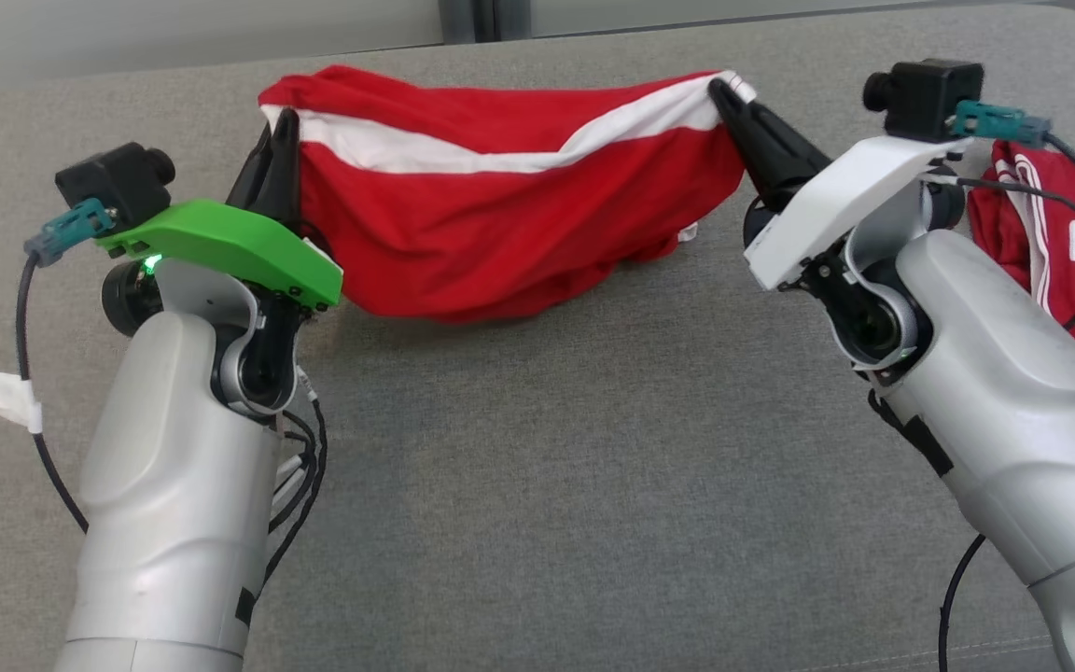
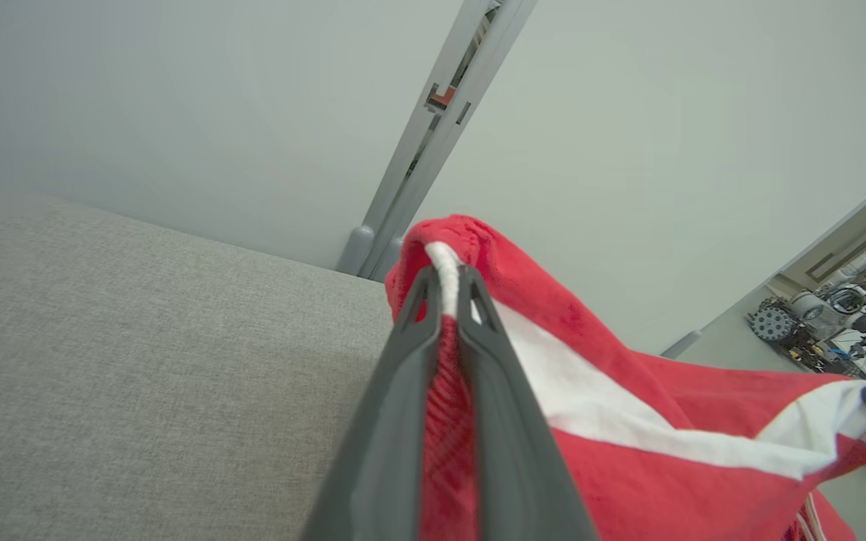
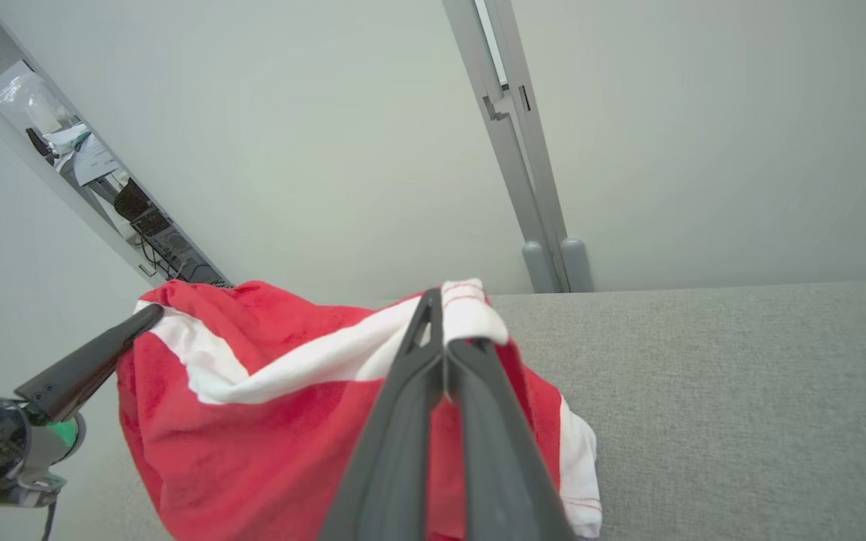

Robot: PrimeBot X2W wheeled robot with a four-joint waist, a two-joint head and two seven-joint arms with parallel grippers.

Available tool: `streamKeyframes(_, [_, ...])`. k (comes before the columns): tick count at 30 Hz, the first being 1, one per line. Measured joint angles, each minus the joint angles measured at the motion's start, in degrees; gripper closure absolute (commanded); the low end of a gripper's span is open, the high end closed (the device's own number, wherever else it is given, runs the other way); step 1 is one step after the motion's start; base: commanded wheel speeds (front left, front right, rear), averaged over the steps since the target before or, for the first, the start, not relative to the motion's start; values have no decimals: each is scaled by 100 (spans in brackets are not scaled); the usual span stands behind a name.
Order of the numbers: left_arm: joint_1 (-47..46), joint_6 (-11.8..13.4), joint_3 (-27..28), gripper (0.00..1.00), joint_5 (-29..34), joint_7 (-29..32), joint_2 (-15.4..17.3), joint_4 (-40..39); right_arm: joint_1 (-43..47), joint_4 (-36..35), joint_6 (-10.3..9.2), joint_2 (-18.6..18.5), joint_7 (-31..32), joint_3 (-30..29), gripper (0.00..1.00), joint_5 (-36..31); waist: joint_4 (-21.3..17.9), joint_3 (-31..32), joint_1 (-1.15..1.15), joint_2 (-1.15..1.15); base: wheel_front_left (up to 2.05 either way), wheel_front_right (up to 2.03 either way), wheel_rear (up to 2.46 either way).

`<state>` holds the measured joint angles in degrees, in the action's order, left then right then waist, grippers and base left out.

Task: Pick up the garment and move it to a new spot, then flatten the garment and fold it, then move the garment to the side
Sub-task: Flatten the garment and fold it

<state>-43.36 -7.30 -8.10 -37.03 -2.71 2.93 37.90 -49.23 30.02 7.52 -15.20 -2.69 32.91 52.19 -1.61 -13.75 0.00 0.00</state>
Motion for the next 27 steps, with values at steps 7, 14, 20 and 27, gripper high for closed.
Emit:
streamKeyframes(7, [110, 0, -30, 100, -1230, 392, -7, -1451, 137, -1063, -1, -377, 59, -686, 100, 53, -134, 204, 0, 0, 0, 0, 0])
streamKeyframes(14, [-423, 439, -43, 100, -1985, 1085, -15, -2331, -332, -1682, -3, -609, 706, -1212, 100, -387, -313, 78, 0, 0, 0, 0, 0])
streamKeyframes(20, [-1134, 928, 271, 100, -2171, 1348, 51, -2366, -1162, -1225, -3, -293, 1196, -1284, 100, -883, -475, -312, 0, 0, 0, 0, 0])
streamKeyframes(27, [-2309, 1087, 525, 100, -2154, 913, 68, -2061, -2455, -218, -3, 136, 391, -1449, 100, -1470, -687, -982, 0, 0, 0, 0, 0])
